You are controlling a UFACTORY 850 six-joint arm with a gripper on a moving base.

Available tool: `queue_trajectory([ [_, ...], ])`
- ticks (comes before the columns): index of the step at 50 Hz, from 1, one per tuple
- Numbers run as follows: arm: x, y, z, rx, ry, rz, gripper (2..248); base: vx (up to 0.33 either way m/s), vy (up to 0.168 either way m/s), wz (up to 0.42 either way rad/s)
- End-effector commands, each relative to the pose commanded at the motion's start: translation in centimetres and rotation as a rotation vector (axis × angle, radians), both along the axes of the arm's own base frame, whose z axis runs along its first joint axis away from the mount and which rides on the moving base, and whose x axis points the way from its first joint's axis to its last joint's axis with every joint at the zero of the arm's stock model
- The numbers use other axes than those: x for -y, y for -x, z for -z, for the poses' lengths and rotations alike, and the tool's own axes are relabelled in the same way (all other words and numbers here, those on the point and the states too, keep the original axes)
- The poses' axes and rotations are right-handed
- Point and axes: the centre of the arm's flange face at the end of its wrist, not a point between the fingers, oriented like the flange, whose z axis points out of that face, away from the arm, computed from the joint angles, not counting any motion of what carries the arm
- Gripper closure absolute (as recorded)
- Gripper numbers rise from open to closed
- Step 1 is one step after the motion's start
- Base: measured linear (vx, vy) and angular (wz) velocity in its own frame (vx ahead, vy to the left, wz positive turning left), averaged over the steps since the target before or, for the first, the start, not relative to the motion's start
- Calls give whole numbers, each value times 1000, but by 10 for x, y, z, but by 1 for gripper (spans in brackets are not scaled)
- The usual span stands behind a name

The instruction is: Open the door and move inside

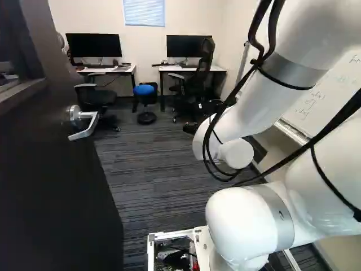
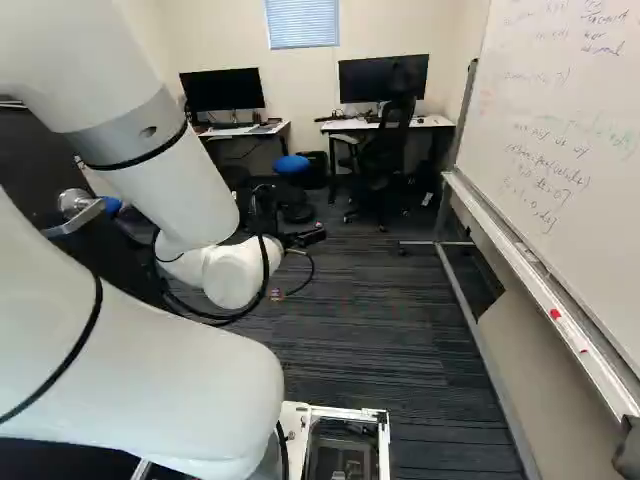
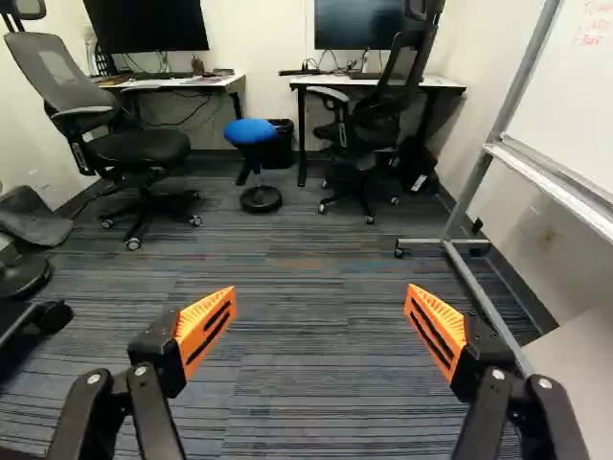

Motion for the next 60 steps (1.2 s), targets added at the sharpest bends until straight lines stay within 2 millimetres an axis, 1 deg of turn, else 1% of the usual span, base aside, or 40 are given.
queue_trajectory([
  [60, 0, 0, 0, 0, 0, 0, 3, 243, -35, -9],
])
